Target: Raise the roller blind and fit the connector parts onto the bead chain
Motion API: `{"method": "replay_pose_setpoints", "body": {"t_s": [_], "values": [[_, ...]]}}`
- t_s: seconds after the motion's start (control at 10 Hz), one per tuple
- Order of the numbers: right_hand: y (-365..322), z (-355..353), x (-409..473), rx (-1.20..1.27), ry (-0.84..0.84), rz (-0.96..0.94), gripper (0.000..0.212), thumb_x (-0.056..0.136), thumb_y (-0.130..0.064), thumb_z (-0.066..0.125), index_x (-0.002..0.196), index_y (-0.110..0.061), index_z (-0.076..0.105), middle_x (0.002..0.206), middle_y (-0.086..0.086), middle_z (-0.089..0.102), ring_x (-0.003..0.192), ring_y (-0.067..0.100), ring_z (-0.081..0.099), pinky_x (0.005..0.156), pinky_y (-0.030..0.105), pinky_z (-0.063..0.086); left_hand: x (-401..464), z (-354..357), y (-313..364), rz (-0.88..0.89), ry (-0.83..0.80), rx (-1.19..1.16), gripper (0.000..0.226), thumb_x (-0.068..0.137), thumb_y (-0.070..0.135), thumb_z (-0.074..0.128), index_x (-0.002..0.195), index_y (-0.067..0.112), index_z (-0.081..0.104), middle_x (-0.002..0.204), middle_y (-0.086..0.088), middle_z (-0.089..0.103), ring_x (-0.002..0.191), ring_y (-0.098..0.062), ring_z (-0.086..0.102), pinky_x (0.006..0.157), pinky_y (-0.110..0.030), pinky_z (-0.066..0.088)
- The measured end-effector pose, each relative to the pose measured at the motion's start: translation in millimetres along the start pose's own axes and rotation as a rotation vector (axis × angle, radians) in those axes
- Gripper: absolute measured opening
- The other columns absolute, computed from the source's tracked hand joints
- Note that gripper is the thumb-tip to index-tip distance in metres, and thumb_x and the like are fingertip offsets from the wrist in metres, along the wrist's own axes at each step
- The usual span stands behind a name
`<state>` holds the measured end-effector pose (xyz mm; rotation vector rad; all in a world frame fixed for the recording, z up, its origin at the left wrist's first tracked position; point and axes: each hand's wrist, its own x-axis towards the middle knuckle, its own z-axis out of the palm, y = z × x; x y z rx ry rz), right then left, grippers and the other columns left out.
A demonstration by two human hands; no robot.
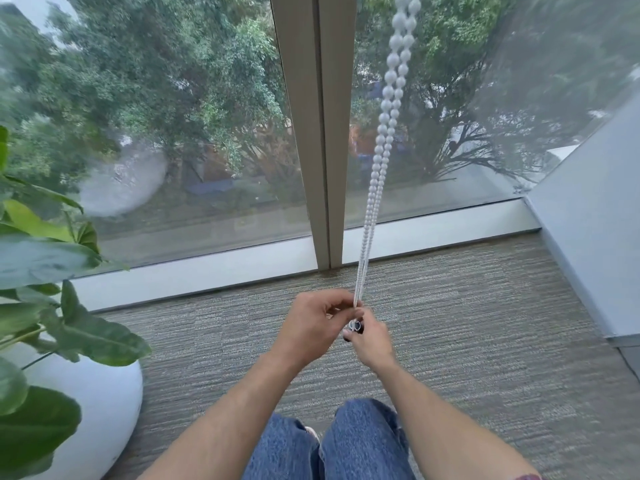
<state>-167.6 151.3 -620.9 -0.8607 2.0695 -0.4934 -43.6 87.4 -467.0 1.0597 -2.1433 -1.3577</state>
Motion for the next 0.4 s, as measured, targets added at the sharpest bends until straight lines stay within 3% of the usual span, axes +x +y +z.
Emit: {"method": "replay_pose_setpoints", "body": {"t_s": [0.1,0.2,0.3,0.4], "values": [[-1.7,0.5,2.3,-0.046,-0.006,-0.026,0.031,0.086,-0.024,0.074,0.109,-0.021,0.054,0.093,-0.001,0.066,0.076,0.007,0.06,0.073,0.03,0.056,0.0,-5.0,-4.6,0.007,-0.001,0.057,0.005,0.087,0.025,0.074,0.085,0.021,0.076,0.077,0.006,0.075,0.073,-0.013,0.068,0.071,-0.037,0.054],[-4.5,0.2,-4.3,-0.118,-0.034,-0.04,0.035,0.085,-0.021,0.076,0.112,-0.021,0.054,0.09,-0.005,0.064,0.083,0.012,0.065,0.08,0.036,0.06,-3.2,-5.1,-3.3,-0.003,-0.003,0.09,0.003,0.087,0.028,0.073,0.09,0.028,0.074,0.08,0.012,0.075,0.075,-0.006,0.068,0.072,-0.031,0.056],[-13.6,-9.0,-16.9,-0.109,-0.04,-0.057,0.042,0.087,-0.012,0.069,0.122,-0.026,0.051,0.104,-0.003,0.067,0.089,0.014,0.066,0.081,0.038,0.06,-5.1,-4.3,-1.0,-0.067,-0.009,0.143,0.015,0.087,0.029,0.074,0.102,0.03,0.073,0.097,0.013,0.075,0.089,-0.003,0.067,0.085,-0.036,0.057],[-34.8,-21.5,-37.8,-0.135,0.093,-0.183,0.067,0.089,-0.009,0.062,0.147,-0.022,0.031,0.143,0.002,0.053,0.121,0.022,0.059,0.1,0.043,0.052,-11.5,-4.1,3.3,-0.145,0.005,0.243,0.049,0.088,0.033,0.071,0.134,0.025,0.057,0.13,0.006,0.064,0.119,-0.01,0.057,0.105,-0.039,0.046]]}}
